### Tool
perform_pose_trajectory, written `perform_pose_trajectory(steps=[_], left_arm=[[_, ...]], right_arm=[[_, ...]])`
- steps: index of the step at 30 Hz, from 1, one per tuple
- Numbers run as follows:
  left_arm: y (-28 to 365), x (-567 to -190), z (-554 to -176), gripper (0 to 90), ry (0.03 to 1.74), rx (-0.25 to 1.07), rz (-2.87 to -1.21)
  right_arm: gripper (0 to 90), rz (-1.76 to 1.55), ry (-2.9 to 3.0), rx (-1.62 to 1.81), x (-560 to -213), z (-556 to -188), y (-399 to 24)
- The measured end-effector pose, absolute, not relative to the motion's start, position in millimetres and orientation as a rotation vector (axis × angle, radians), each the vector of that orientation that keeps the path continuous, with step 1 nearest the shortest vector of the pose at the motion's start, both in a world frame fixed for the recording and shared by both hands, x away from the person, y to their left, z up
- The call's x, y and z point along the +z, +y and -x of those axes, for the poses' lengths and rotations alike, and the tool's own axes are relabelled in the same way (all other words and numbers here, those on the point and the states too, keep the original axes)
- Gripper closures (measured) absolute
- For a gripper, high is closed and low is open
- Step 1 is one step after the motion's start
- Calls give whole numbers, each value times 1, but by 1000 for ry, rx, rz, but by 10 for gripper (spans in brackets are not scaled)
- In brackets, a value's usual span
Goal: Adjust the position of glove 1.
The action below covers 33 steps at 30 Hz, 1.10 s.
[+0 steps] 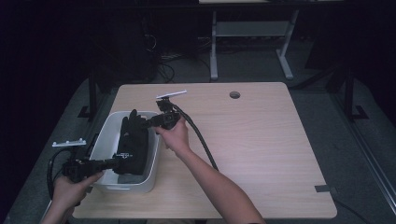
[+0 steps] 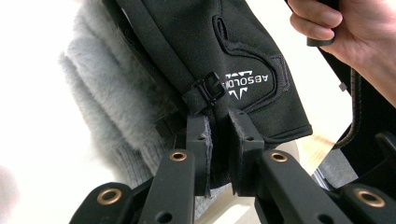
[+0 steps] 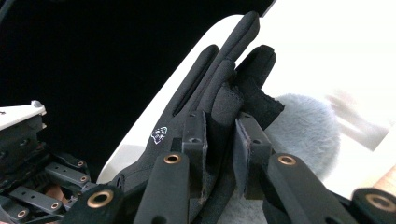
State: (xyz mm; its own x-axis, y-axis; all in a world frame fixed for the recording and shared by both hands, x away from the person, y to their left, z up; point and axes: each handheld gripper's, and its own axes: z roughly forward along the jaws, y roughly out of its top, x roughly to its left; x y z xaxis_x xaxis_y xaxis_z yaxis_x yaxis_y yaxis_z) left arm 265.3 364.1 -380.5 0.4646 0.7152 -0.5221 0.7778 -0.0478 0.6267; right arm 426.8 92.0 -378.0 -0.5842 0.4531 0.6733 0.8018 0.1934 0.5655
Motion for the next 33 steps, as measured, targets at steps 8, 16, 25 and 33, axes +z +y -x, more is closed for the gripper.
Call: perform_pose_trajectory(steps=[8,16,25,33], left_arm=[[368,-387,-263,801,1292,-96,-1789],[370,-395,-263,786,1309,-124,-1791],[372,-394,-264,683,1314,-131,-1791],[375,-391,-266,588,1315,-121,-1786]], right_arm=[[758,1180,-2123,-1312,-390,-426,98],[752,1183,-2136,-1276,-401,-426,102],[707,1208,-2159,-1265,-403,-428,97],[703,1215,-2163,-1293,-398,-430,90]])
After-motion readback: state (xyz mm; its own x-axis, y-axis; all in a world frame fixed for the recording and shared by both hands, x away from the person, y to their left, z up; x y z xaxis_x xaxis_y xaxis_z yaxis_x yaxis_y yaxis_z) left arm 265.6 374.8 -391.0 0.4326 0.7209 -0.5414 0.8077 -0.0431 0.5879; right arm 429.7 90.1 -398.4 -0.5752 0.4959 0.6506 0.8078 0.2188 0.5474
